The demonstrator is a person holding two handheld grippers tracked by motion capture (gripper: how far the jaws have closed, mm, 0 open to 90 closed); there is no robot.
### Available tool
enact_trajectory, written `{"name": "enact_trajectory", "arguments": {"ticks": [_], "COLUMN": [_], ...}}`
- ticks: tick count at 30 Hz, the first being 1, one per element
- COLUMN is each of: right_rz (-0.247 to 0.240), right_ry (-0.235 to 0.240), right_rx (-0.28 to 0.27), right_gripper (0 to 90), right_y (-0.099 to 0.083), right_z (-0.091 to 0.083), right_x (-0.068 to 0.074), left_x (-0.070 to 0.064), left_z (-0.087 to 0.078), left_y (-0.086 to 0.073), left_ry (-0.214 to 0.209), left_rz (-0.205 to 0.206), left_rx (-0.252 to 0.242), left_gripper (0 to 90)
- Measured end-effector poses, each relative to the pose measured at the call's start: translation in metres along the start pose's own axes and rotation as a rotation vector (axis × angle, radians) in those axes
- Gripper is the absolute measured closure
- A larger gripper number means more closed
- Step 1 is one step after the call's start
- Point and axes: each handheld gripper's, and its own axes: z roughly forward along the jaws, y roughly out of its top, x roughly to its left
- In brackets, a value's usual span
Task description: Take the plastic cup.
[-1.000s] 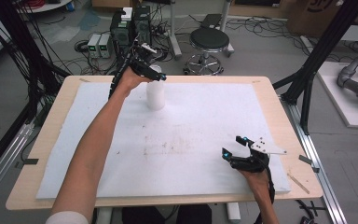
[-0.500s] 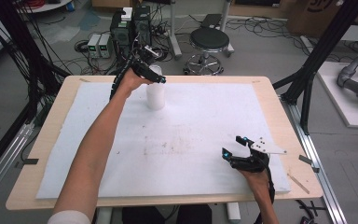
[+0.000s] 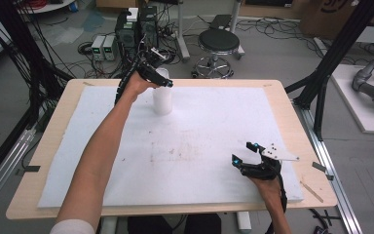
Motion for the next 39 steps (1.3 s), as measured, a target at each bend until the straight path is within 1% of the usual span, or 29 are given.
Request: {"name": "enact_trajectory", "arguments": {"ticks": [9,13,18,24,29,32,33,34,35,36,39], "right_rz": [0.000,0.001,0.000,0.000,-0.001,-0.001,-0.001,-0.001,-0.001,-0.001,-0.001], "right_ry": [-0.001,0.001,0.000,-0.001,-0.003,-0.003,-0.002,-0.002,-0.002,-0.002,-0.001], "right_rx": [0.000,0.001,0.002,0.003,0.003,0.004,0.004,0.004,0.004,0.002,0.007], "right_gripper": [19.0,19.0,19.0,19.0,19.0,19.0,19.0,19.0,19.0,19.0,19.0], "right_y": [0.000,0.000,0.000,0.000,0.000,0.000,0.000,0.000,0.000,0.000,0.000], "right_z": [0.000,0.000,0.000,0.000,0.000,0.000,0.000,0.000,0.000,0.000,0.000], "right_x": [0.000,0.000,0.000,0.000,0.001,0.001,0.001,0.001,0.001,0.002,0.001], "left_x": [-0.001,-0.002,-0.002,-0.001,-0.003,-0.005,-0.005,-0.005,-0.005,-0.006,-0.007], "left_z": [0.000,-0.001,-0.003,-0.012,-0.027,-0.040,-0.050,-0.050,-0.057,-0.060,-0.075], "left_y": [0.001,0.001,0.002,0.007,0.021,0.033,0.042,0.042,0.047,0.049,0.059], "left_ry": [0.001,0.009,0.008,0.009,0.012,0.016,0.023,0.023,0.028,0.027,0.039], "left_rz": [0.003,0.006,0.006,-0.006,0.007,0.019,0.033,0.033,0.039,0.033,0.039], "left_rx": [0.000,0.004,0.000,-0.029,-0.050,-0.070,-0.072,-0.072,-0.087,-0.098,-0.111], "left_gripper": [35.8,36.3,36.7,36.9,37.1,37.6,37.6,37.9,37.9,38.2,38.7]}}
